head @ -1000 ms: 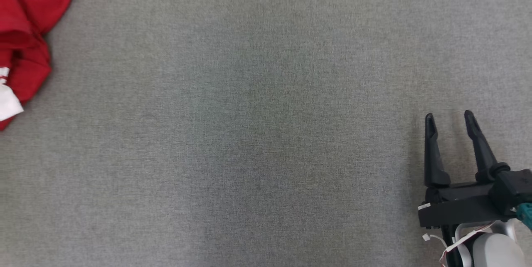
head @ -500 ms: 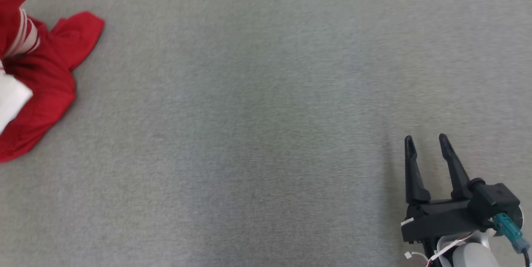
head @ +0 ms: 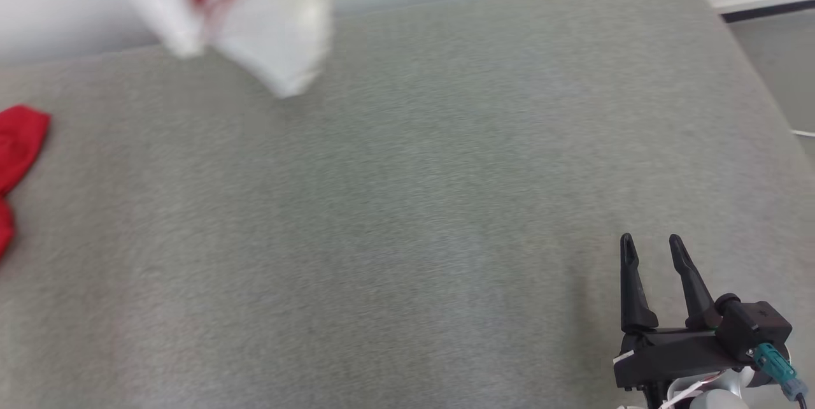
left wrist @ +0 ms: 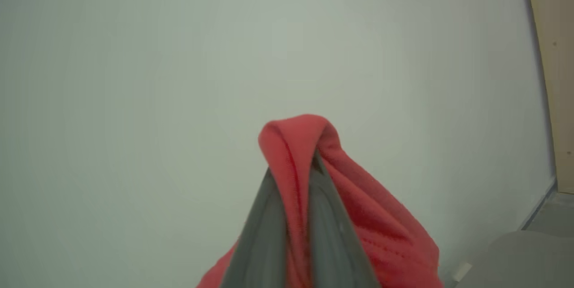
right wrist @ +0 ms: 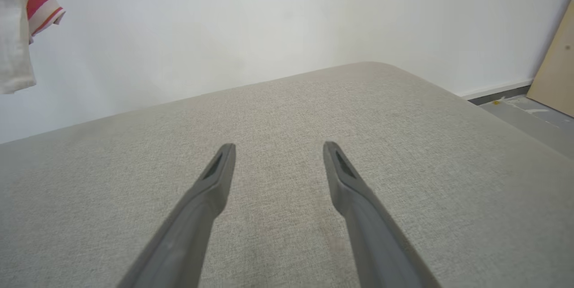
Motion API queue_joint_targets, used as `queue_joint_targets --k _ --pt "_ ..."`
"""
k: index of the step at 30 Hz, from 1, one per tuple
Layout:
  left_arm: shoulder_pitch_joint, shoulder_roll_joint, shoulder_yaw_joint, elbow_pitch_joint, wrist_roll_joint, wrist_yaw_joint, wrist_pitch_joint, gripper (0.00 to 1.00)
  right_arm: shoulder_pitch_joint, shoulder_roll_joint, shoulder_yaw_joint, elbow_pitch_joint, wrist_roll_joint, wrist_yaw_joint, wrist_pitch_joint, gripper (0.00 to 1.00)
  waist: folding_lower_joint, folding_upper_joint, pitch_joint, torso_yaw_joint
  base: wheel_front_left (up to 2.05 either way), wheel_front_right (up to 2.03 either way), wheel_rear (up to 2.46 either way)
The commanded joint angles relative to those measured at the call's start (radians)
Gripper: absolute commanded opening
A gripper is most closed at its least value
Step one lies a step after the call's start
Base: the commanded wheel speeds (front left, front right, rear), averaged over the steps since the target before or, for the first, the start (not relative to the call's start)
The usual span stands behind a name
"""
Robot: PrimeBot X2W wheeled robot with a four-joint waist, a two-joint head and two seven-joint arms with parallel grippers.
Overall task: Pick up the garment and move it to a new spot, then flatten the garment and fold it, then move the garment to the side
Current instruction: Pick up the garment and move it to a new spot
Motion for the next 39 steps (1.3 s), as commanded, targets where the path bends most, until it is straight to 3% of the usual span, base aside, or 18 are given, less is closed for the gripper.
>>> queue_joint_targets --k 1,8,13,23,25,29,32,39 --pt "-0.033 -0.033 -0.021 -0.012 -0.01 0.003 0.004 0.0 -0.002 0.001 -0.002 -0.003 0.009 -0.002 -0.004 1.0 0.0001 0.0001 -0.032 -0.088 0.0 0.0 0.0" --pt "0.022 -0.182 -0.083 -0.009 -0.073 0.005 -0.029 0.0 -0.01 0.001 -0.008 -0.014 0.018 -0.002 -0.003 1.0 0.0001 0.0001 -0.031 -0.135 0.0 0.0 0.0" --pt "0.203 -0.217 -0.097 -0.028 -0.104 0.046 -0.083 0.0 -0.003 0.001 -0.021 -0.018 0.005 -0.002 -0.003 1.0 0.0001 0.0001 -0.041 -0.13 0.0 0.0 0.0" --pt "0.738 -0.12 -0.099 -0.051 -0.163 0.158 -0.176 0.0 0.011 0.0 -0.016 -0.017 -0.026 -0.002 -0.003 1.0 0.0001 0.0001 -0.054 -0.068 0.0 0.0 0.0" --pt "0.822 -0.082 -0.1 -0.043 -0.165 0.173 -0.189 0.0 0.009 0.001 -0.011 -0.017 -0.032 -0.002 -0.003 1.0 0.0001 0.0001 -0.054 -0.056 0.0 0.0 0.0" --pt "0.923 -0.062 -0.091 -0.046 -0.182 0.192 -0.212 0.0 0.013 0.0 -0.009 -0.011 -0.041 -0.002 -0.003 1.0 0.0001 0.0001 -0.06 -0.033 0.0 0.0 0.0" --pt "0.989 -0.042 -0.078 -0.054 -0.191 0.208 -0.236 1.0 0.02 0.0 0.003 -0.006 -0.037 -0.002 -0.003 1.0 0.0001 0.0001 -0.074 -0.01 0.0 0.0 0.0" --pt "1.081 -0.045 0.004 -0.157 -0.157 0.258 -0.275 1.0 0.048 0.0 0.034 0.006 -0.033 -0.002 -0.003 1.0 0.0001 0.0001 -0.153 0.049 0.0 0.0 0.0"
